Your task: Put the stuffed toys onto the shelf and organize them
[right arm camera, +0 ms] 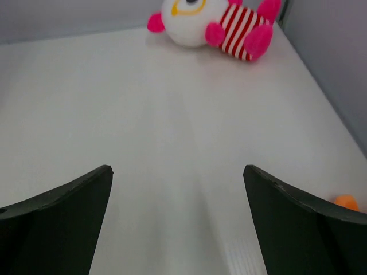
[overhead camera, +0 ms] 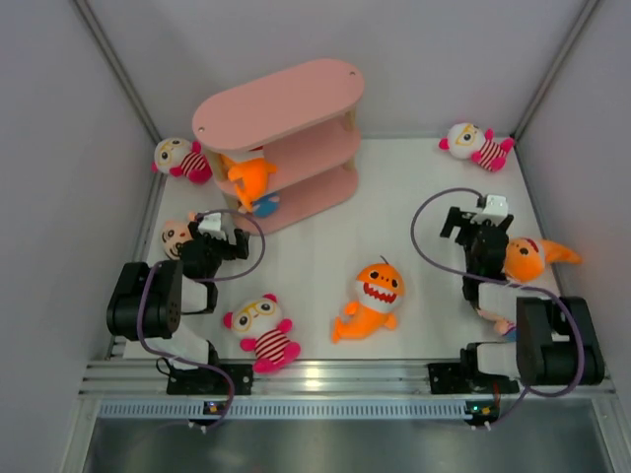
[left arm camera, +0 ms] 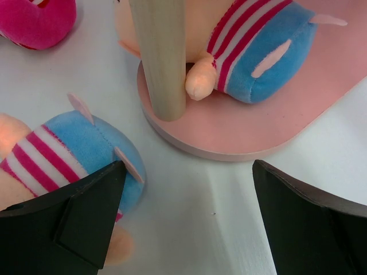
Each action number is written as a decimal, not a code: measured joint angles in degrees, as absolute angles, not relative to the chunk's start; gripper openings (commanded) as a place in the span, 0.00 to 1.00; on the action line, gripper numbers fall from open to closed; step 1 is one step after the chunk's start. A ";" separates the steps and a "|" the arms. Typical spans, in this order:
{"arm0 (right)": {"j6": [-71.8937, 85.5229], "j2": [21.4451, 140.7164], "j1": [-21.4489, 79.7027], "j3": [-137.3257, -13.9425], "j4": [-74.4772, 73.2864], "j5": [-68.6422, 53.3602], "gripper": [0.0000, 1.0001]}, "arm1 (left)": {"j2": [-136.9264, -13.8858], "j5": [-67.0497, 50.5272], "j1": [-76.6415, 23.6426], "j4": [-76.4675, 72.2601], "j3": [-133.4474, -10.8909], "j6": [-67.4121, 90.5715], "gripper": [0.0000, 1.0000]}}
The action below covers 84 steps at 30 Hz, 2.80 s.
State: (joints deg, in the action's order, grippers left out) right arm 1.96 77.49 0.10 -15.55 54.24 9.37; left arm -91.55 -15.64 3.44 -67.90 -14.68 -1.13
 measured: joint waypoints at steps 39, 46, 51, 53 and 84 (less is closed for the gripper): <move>42.09 78.59 76.23 -50.00 -39.31 23.16 0.76 | -49.15 1.78 16.34 31.20 -36.62 -20.32 0.98; 44.16 83.48 75.31 -45.36 -31.53 24.82 0.62 | -44.27 0.91 16.34 33.58 -36.69 -20.18 0.98; 42.44 85.52 72.95 -45.01 -26.33 25.65 0.00 | -44.51 0.89 16.34 34.70 -36.69 -20.12 0.98; 41.12 85.34 72.05 -45.17 -25.28 25.87 0.00 | -44.51 0.89 16.34 34.94 -36.69 -20.16 0.98; -54.22 84.12 47.83 -84.14 -20.80 -1.63 0.00 | -58.94 -2.11 16.08 36.51 -40.36 -19.18 0.95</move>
State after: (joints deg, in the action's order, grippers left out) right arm -54.22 84.12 47.83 -84.14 -20.80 -1.63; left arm -58.94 -2.11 16.08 36.51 -40.36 -19.18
